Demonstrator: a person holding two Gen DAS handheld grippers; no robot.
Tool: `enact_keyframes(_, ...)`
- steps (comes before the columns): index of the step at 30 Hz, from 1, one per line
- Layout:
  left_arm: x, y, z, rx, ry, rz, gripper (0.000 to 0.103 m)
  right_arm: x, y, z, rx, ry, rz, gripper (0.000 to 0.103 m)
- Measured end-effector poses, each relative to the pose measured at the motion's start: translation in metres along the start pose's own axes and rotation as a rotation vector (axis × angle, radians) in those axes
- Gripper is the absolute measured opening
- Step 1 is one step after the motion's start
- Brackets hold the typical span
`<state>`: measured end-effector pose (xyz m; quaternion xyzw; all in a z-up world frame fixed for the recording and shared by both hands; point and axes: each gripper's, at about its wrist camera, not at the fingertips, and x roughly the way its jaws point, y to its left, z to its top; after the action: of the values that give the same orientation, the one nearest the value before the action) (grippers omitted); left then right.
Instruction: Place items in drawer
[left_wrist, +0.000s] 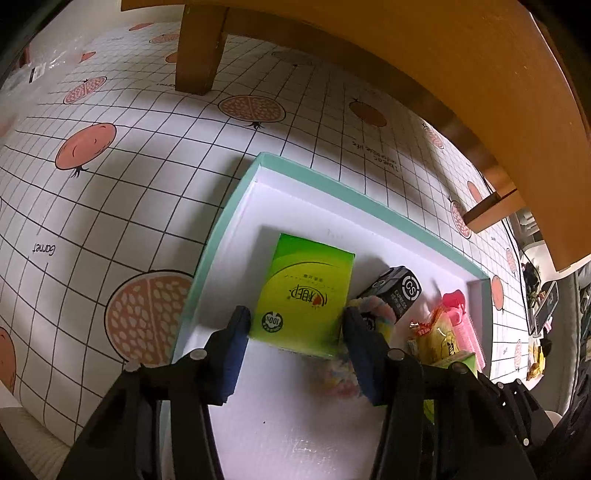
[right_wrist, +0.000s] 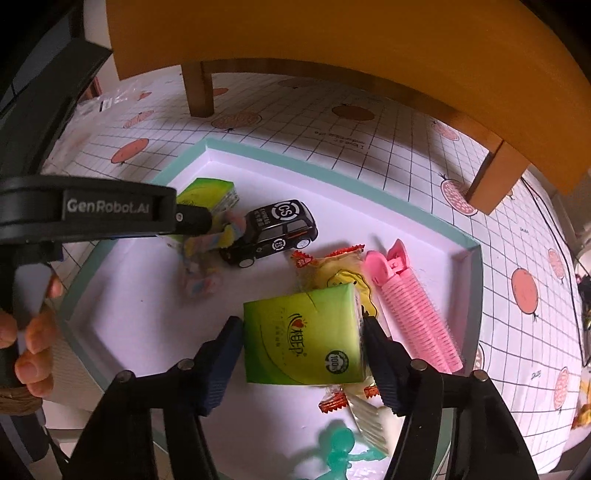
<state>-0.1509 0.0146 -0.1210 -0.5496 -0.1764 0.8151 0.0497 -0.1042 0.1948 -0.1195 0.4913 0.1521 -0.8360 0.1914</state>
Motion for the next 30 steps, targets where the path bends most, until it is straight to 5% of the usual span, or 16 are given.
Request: enact_keyframes(30, -0.020, 0.003, -0.014, 0.013, -0.046, 0.054, 0.051, -0.038, -0.042, -0.007, 0.162, -0.080, 0.037, 0.066)
